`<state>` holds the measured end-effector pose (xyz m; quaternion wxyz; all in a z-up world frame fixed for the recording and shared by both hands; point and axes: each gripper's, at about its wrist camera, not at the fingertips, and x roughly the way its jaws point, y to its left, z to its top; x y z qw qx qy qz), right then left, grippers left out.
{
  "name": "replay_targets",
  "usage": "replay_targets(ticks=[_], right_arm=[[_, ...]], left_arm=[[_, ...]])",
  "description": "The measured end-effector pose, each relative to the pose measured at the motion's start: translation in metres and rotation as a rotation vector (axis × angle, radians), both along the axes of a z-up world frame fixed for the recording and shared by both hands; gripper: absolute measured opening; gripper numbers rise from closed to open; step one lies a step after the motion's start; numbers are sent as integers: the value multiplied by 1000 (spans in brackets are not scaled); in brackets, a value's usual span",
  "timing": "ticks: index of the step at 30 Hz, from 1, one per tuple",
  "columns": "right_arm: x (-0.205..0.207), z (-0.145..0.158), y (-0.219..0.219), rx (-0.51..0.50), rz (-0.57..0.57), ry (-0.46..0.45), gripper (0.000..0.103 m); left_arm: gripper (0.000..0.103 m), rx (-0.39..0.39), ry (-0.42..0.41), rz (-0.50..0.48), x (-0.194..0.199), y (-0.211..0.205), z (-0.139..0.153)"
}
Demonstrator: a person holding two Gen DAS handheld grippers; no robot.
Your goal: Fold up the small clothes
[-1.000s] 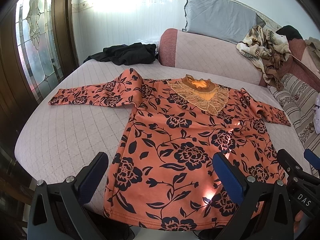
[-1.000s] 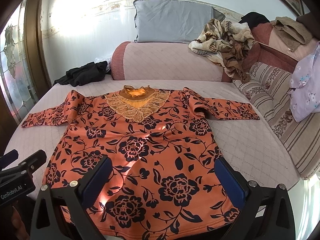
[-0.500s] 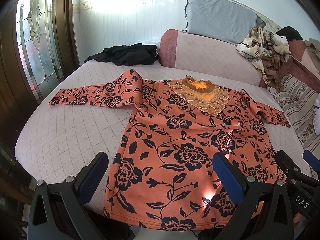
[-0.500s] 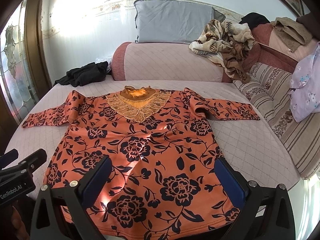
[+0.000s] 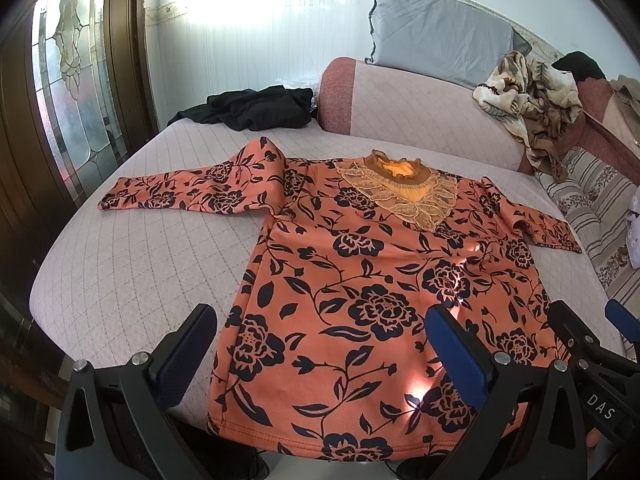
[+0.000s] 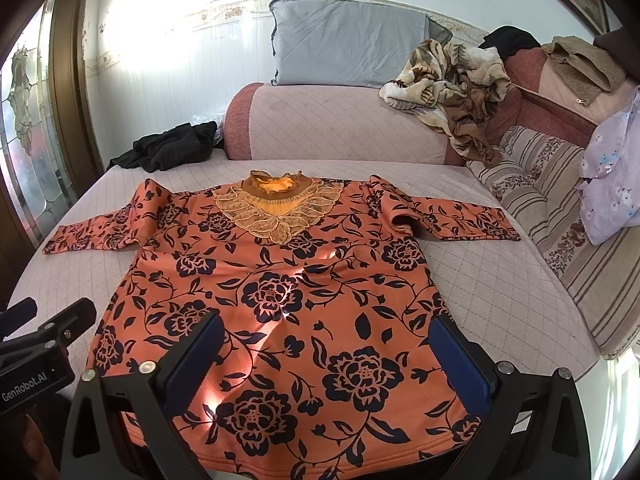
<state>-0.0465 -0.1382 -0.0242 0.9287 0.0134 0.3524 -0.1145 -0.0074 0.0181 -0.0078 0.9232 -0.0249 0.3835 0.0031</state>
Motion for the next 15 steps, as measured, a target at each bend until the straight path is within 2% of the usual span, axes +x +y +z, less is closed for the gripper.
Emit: replay_targets(ticks=[15], right_arm=[[1,-1,1,2,8,-1,103]], left_arm=[[103,1,2,-3,0,0,-1]])
